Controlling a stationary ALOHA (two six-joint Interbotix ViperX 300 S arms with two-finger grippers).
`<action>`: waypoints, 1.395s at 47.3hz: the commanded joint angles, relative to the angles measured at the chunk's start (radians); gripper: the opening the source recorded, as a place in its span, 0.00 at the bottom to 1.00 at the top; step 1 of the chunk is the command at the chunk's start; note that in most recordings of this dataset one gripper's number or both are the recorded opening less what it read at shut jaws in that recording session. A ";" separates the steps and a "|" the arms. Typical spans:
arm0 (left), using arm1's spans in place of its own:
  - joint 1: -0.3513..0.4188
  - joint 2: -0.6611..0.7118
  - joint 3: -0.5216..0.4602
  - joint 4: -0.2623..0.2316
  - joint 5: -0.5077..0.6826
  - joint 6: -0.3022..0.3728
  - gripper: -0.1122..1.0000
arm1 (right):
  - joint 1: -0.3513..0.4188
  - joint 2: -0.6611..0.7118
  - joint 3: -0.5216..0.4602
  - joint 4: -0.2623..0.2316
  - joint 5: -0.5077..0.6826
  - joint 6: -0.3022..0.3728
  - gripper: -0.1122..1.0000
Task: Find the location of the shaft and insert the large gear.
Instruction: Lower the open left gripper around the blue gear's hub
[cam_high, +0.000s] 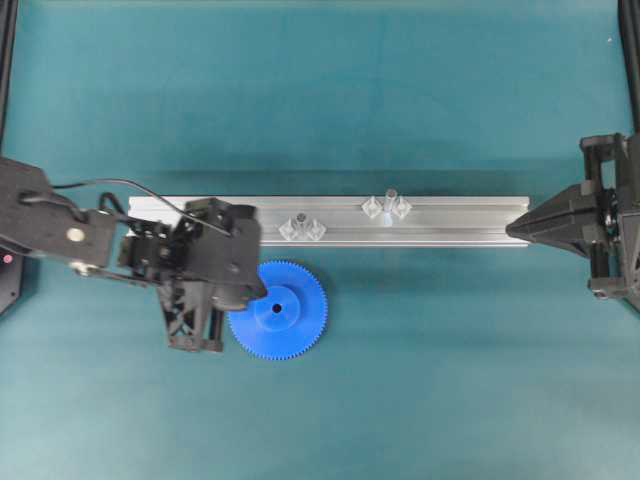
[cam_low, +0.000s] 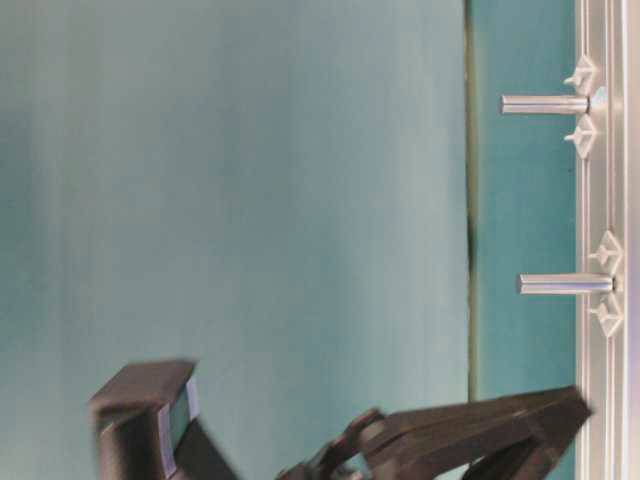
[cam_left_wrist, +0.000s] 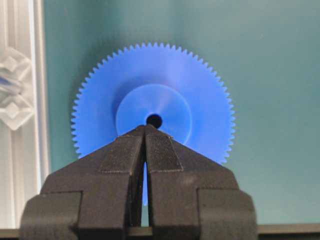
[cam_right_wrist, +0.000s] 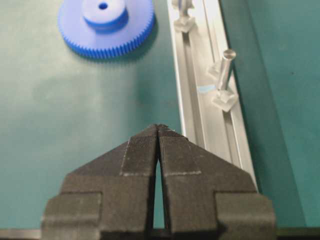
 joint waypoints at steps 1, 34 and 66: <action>-0.006 0.008 -0.051 0.003 0.025 0.000 0.09 | -0.002 0.006 -0.011 0.000 -0.003 0.008 0.11; -0.021 0.146 -0.216 0.003 0.268 -0.049 0.09 | -0.002 0.008 0.002 0.000 -0.006 0.009 0.11; -0.021 0.230 -0.348 0.003 0.457 -0.054 0.09 | -0.002 0.006 0.008 0.003 -0.009 0.020 0.11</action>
